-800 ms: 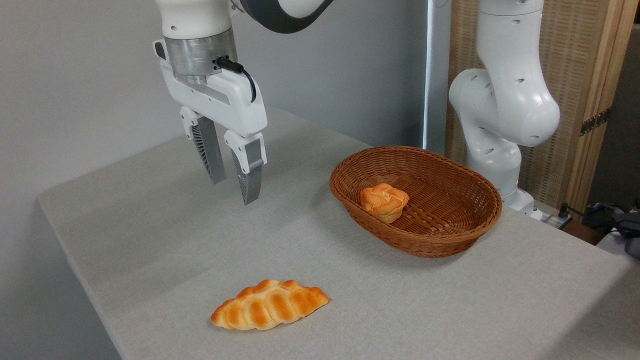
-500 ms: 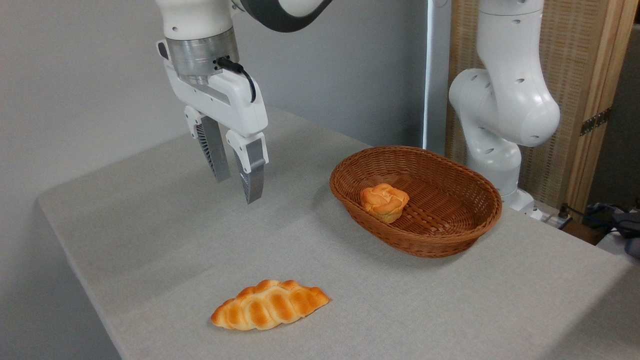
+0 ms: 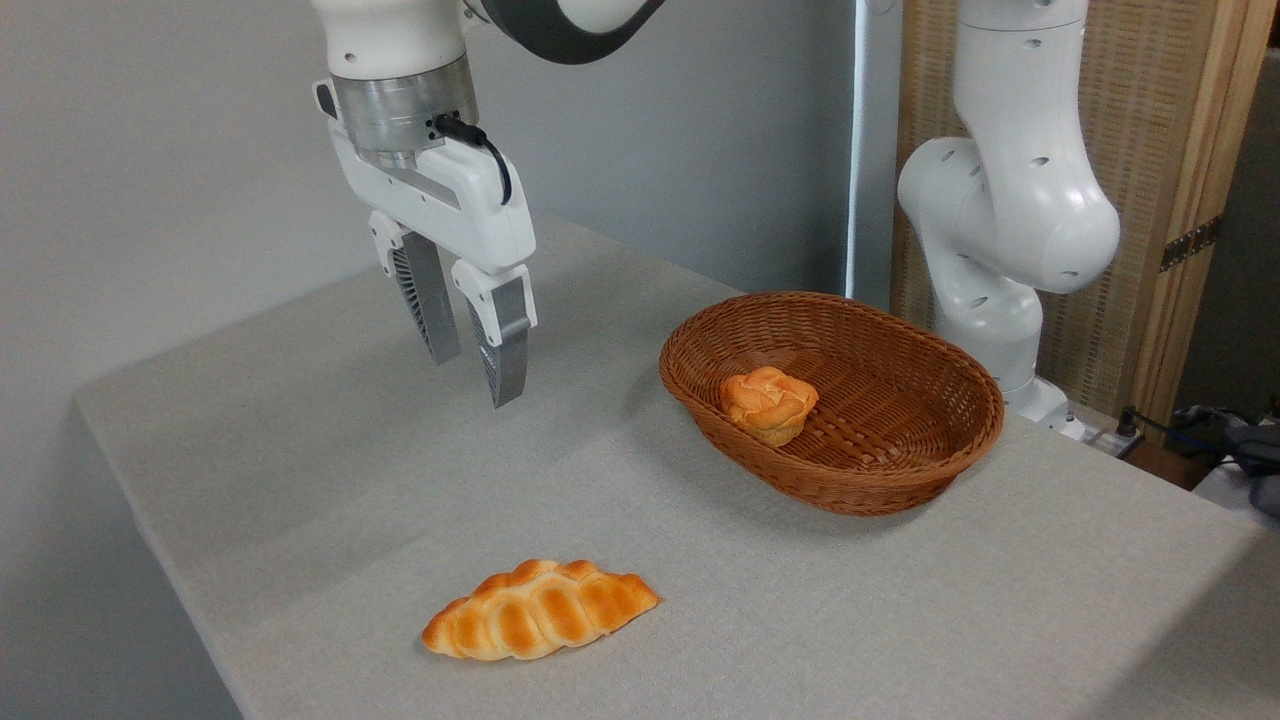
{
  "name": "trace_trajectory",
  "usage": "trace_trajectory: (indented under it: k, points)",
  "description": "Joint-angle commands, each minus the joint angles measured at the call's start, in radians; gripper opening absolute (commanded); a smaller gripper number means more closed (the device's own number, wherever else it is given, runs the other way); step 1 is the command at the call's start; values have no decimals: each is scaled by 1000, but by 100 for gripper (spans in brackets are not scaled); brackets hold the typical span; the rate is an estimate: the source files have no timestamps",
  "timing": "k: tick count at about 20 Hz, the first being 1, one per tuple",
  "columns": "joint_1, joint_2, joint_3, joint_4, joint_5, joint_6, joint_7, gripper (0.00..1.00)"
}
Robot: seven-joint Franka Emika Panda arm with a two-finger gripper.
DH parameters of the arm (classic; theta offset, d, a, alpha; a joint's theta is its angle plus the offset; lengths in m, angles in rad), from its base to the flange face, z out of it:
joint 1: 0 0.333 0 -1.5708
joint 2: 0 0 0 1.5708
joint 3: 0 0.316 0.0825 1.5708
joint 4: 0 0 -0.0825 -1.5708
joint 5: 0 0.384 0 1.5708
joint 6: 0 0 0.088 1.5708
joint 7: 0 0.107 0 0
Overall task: Put bread into the basket
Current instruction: 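Move the open gripper toward the braided bread roll on the table, then lower the gripper onto the middle of the braided roll and close it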
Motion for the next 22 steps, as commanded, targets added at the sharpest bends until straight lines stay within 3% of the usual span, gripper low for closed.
trace_trajectory:
  k: [1,11,15,16,22]
  points:
    - [-4,-13,6,3,-6,-18,11,100]
    - [-1,-29,41,-6,-2,2,24,100]
    - [1,-36,55,-34,38,13,123,100]
    - [-1,-36,82,-41,43,24,148,100]
    - [1,-36,127,-136,79,165,225,100]
